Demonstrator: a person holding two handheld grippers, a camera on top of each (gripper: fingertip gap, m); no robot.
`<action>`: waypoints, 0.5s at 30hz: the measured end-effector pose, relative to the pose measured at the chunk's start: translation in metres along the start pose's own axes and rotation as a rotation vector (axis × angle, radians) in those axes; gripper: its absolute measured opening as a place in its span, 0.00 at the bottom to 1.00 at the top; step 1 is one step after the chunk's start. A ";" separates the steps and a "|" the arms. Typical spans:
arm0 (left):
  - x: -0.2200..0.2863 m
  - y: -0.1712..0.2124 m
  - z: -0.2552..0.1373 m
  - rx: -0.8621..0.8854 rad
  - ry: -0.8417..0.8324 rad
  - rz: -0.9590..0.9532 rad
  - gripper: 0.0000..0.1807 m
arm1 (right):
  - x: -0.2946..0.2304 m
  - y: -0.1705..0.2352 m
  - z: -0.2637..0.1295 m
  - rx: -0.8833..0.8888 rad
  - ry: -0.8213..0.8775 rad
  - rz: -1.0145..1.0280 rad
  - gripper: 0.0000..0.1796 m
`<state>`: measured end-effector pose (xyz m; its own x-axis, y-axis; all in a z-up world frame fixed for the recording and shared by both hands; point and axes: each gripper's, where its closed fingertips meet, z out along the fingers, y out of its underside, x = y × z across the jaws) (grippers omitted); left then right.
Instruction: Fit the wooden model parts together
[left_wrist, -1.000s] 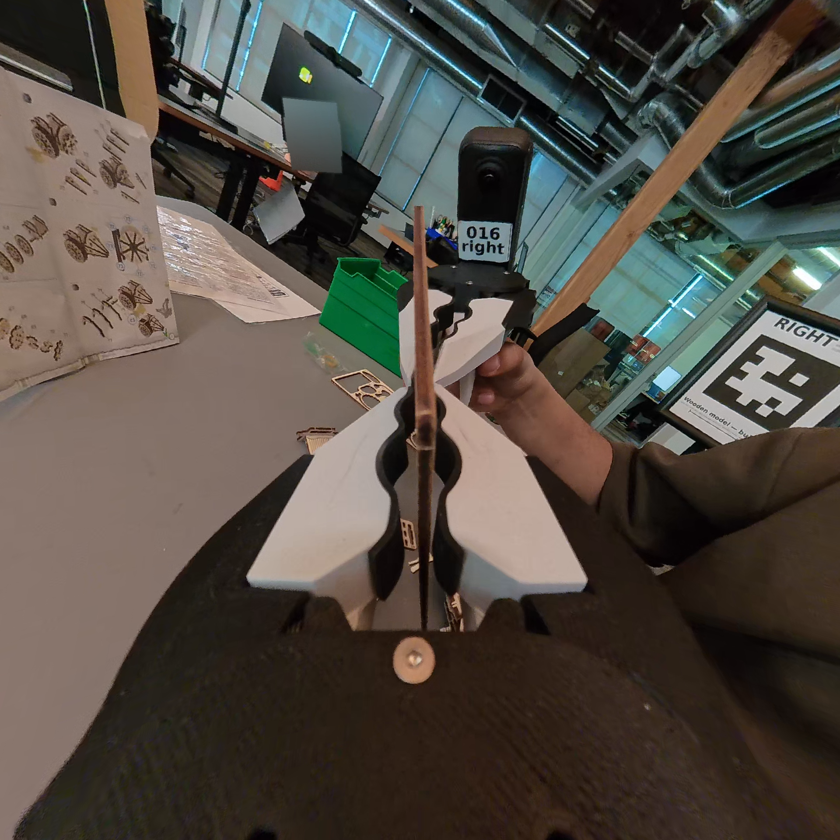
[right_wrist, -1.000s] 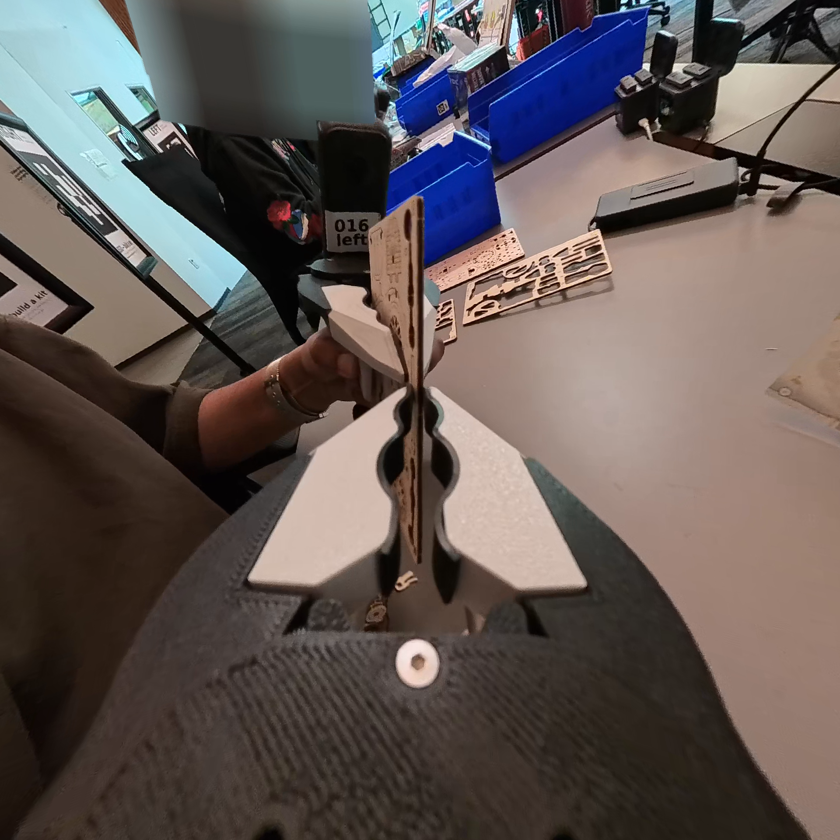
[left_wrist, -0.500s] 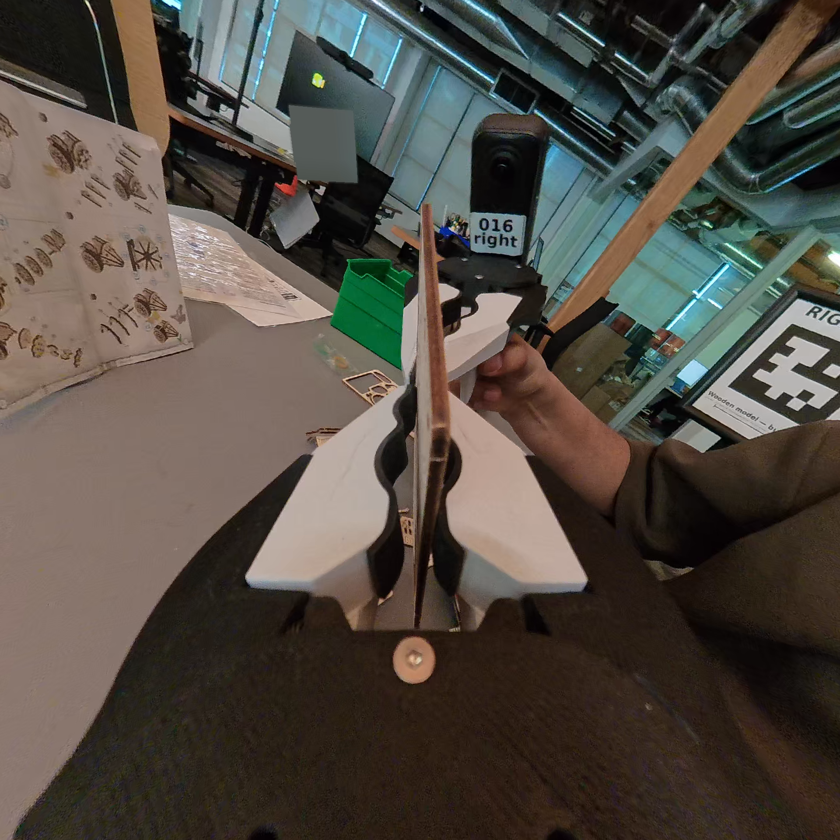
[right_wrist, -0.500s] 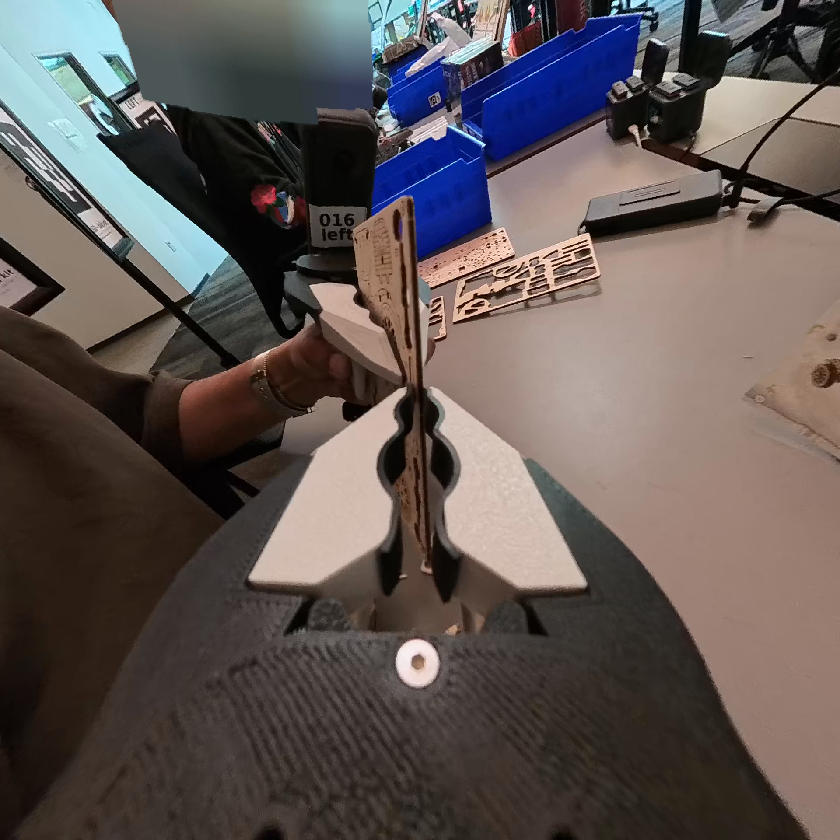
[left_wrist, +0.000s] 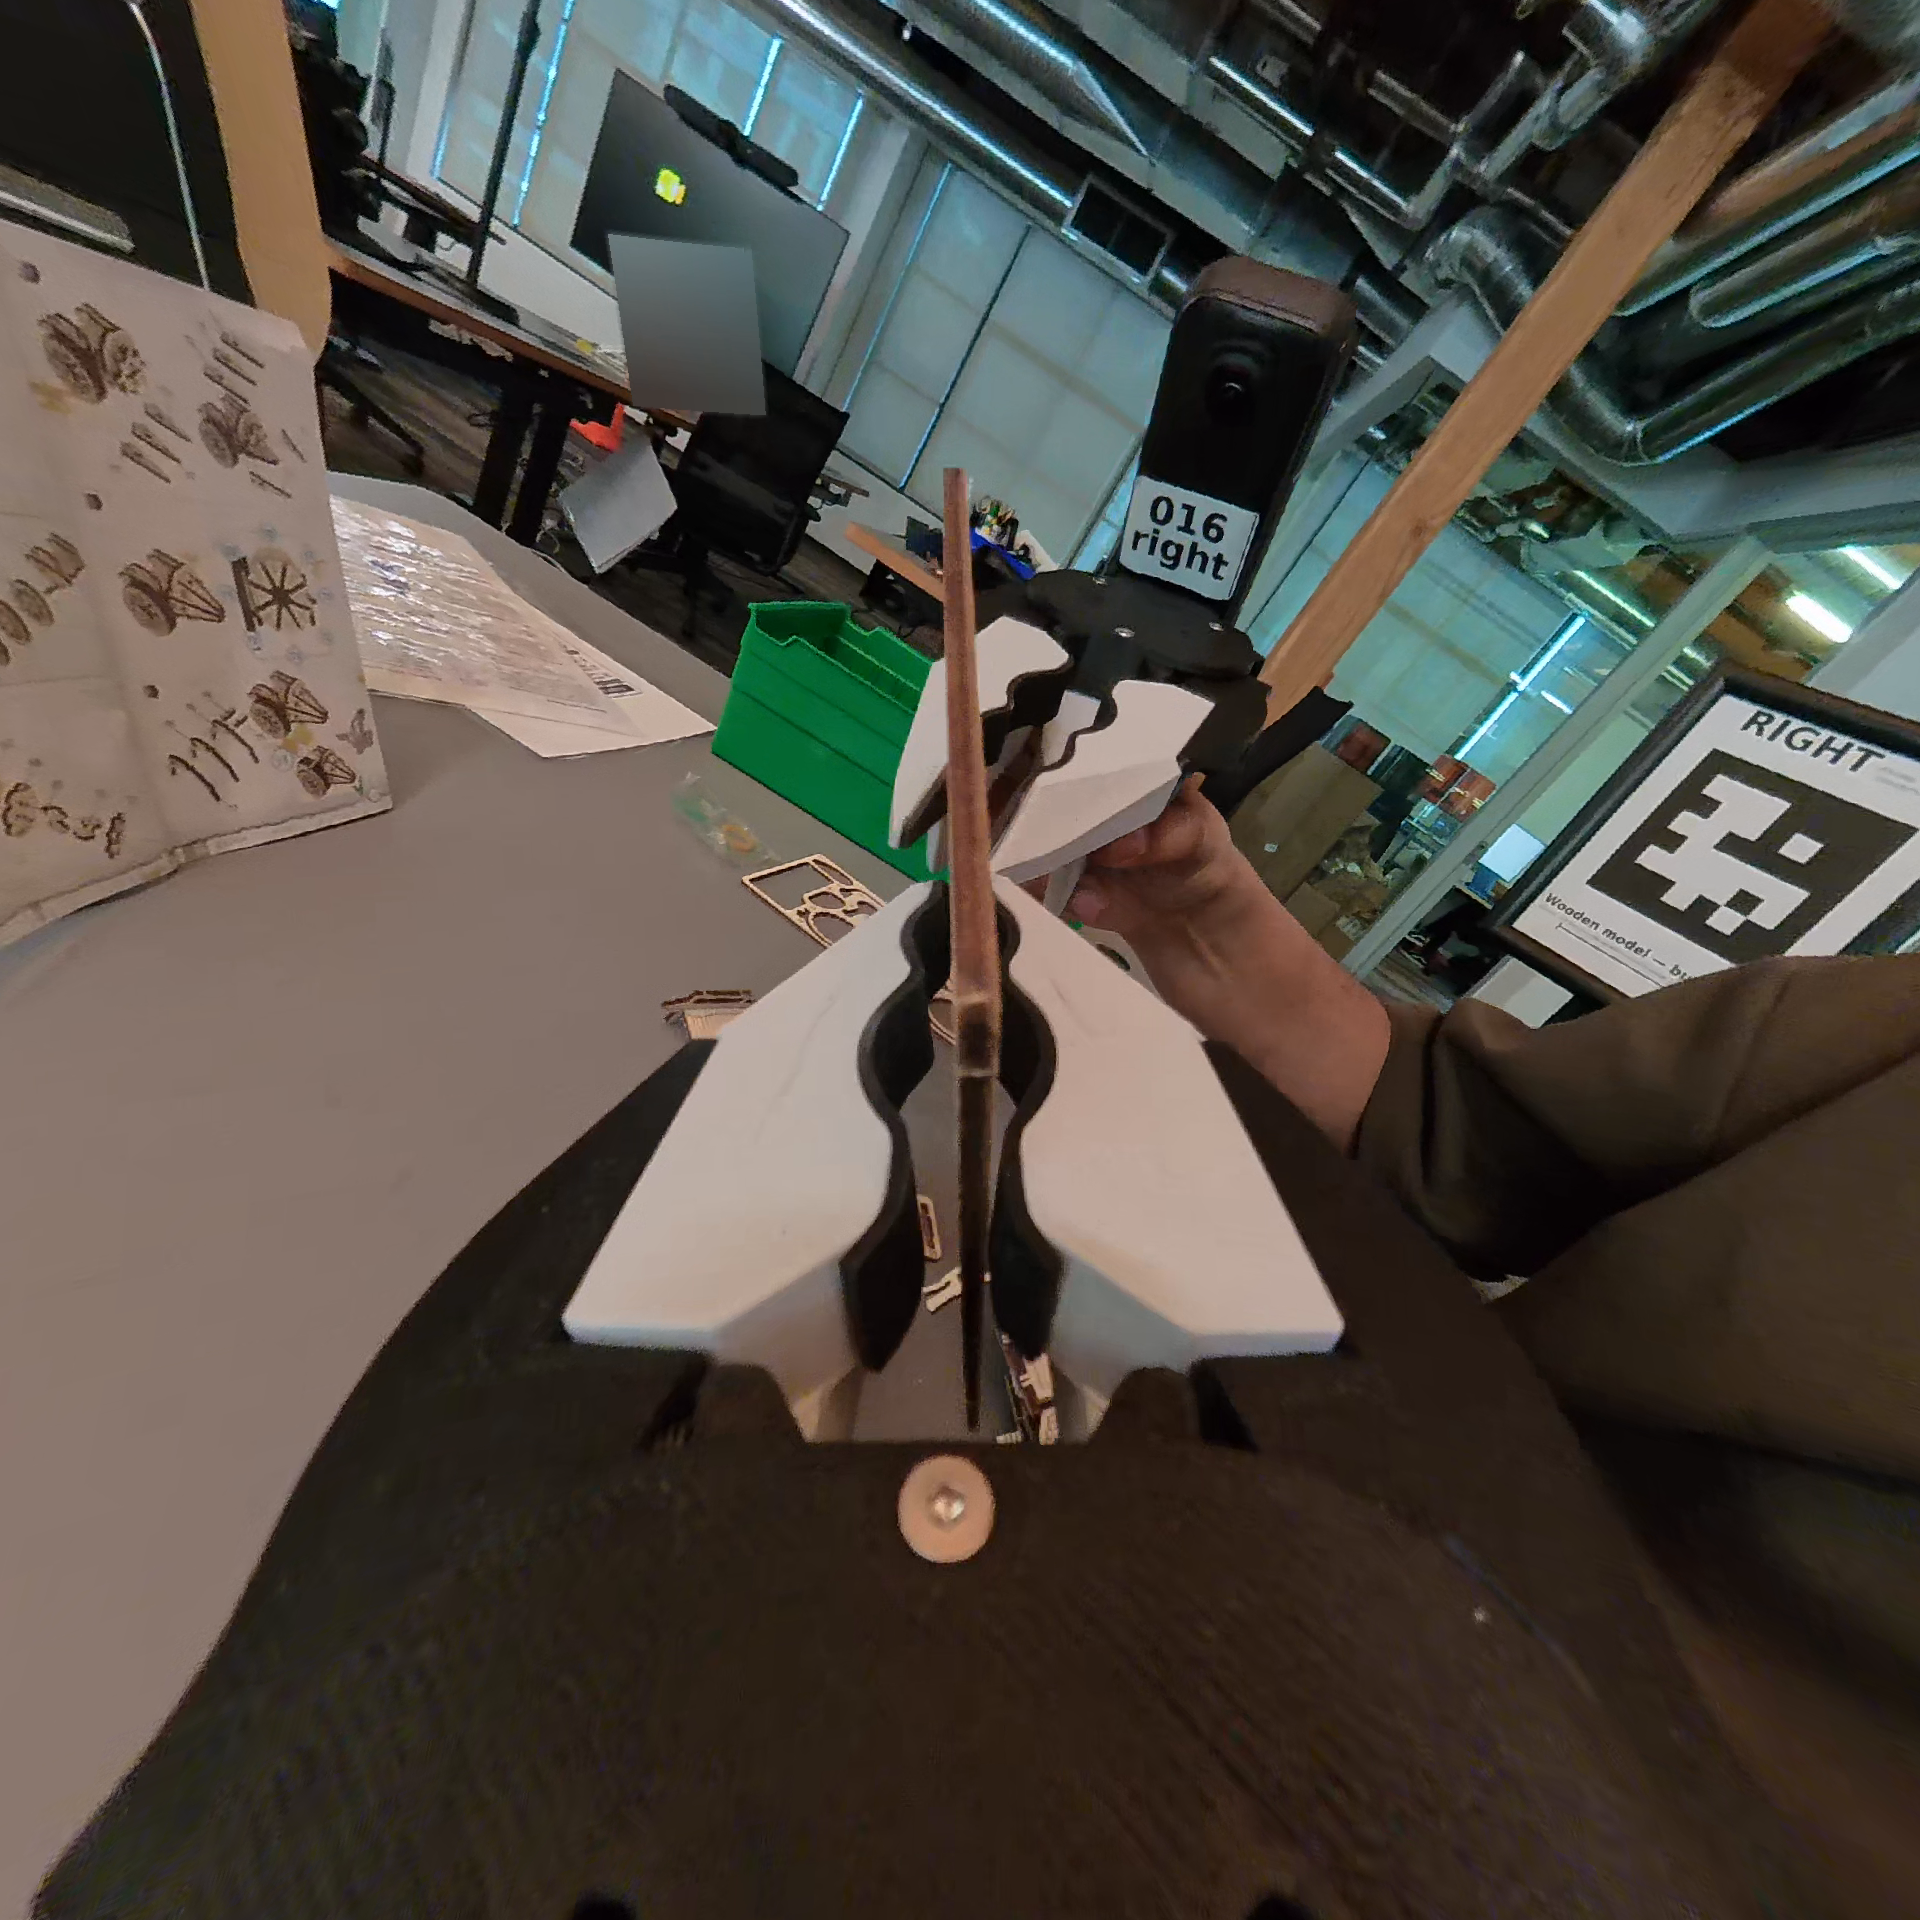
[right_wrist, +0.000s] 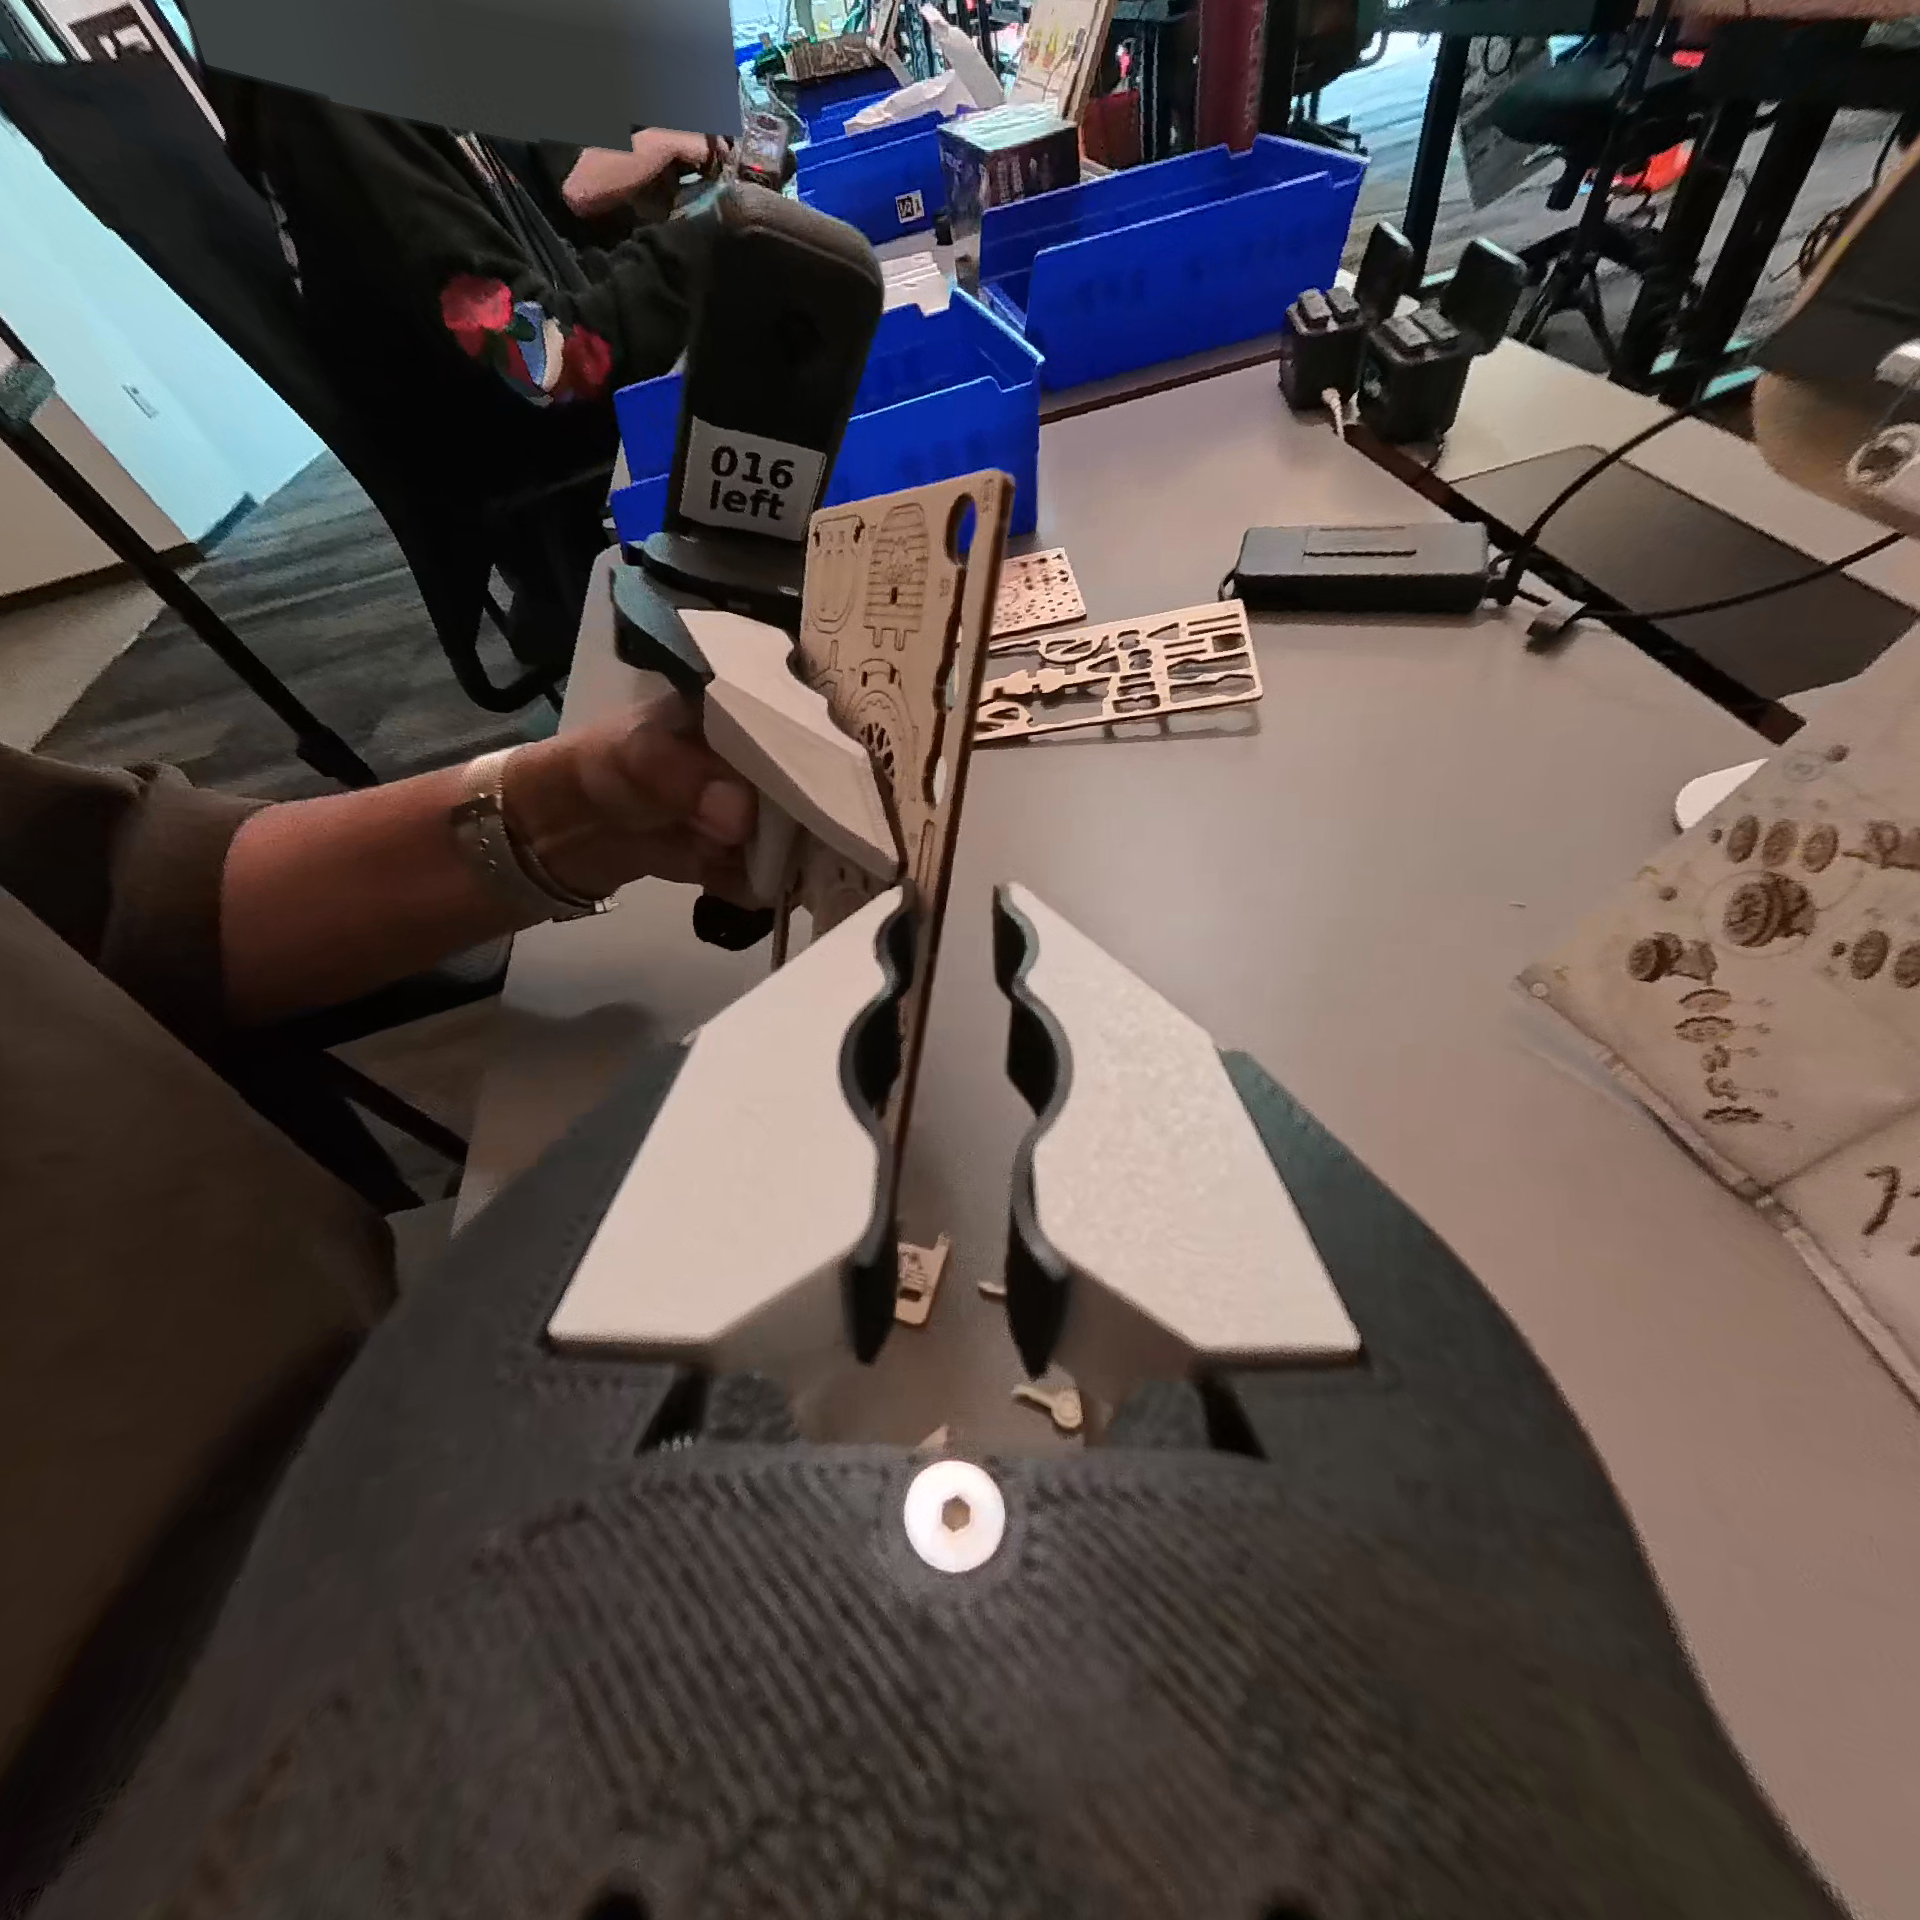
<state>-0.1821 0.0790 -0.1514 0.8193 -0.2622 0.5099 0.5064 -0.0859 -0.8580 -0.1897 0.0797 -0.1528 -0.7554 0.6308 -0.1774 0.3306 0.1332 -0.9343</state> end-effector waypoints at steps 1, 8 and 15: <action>0.001 0.000 0.000 0.000 0.002 -0.001 0.01 | 0.000 -0.001 -0.001 0.000 0.009 -0.016 0.08; 0.001 -0.001 0.000 -0.006 -0.009 0.014 0.01 | -0.005 -0.003 0.000 -0.046 0.070 -0.119 0.03; -0.002 0.000 0.001 -0.005 -0.035 0.015 0.01 | -0.001 -0.002 0.000 -0.091 0.175 -0.219 0.02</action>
<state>-0.1838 0.0805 -0.1527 0.8355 -0.2299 0.4990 0.4929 -0.0875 -0.8656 -0.1897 0.0784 -0.1510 -0.7078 0.7008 0.0889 0.2256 0.3435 -0.9117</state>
